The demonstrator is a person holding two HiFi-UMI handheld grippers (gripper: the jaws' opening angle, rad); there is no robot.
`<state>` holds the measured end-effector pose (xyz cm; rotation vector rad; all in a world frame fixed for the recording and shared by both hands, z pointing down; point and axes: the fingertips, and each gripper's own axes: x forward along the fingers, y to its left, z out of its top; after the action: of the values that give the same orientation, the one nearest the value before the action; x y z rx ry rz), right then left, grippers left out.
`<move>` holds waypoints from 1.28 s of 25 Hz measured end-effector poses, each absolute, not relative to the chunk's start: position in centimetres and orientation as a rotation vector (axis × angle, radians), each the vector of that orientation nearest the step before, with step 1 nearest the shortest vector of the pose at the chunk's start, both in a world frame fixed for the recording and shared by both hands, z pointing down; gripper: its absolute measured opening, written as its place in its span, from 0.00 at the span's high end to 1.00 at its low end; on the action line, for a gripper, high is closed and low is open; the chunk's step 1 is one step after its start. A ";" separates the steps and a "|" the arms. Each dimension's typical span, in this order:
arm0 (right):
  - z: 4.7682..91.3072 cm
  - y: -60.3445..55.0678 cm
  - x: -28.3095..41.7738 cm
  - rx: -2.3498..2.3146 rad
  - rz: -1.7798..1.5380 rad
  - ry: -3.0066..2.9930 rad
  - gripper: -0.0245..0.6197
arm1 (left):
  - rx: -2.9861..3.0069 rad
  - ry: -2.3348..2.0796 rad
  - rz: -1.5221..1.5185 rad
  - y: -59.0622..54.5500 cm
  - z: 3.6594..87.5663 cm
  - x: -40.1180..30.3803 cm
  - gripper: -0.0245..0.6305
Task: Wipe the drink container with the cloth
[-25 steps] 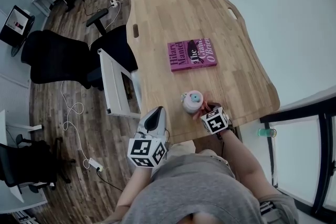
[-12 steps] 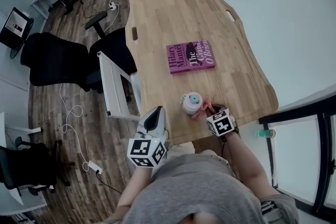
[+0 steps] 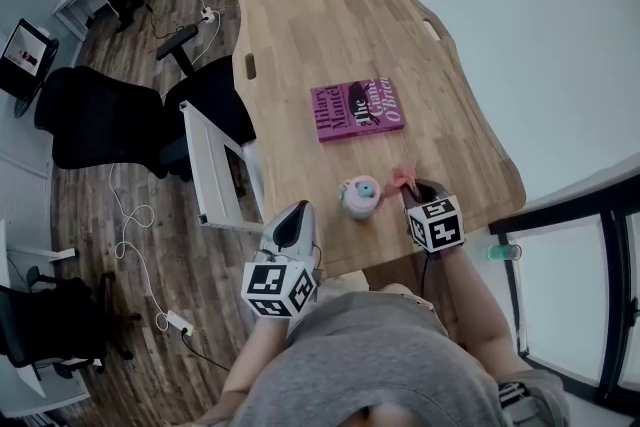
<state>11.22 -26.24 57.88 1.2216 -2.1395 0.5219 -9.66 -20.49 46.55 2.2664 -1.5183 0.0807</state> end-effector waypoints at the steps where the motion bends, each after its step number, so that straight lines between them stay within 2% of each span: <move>1: 57.3 -26.6 11.1 1.228 0.510 -2.149 0.92 | 2.267 -1.518 0.079 -20.6 46.5 -9.7 0.96; 17: 49.3 -30.0 7.2 1.238 0.422 -2.366 0.92 | 2.273 -1.521 0.083 -21.0 46.2 -10.0 0.96; 32: 51.2 -27.8 5.4 1.035 0.490 -2.402 0.92 | 2.267 -1.510 0.094 -21.3 46.8 -9.9 0.96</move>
<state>5.41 -27.77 51.20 1.0351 -2.4015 0.4902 -9.87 -21.30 46.75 2.2669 -1.5099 0.0935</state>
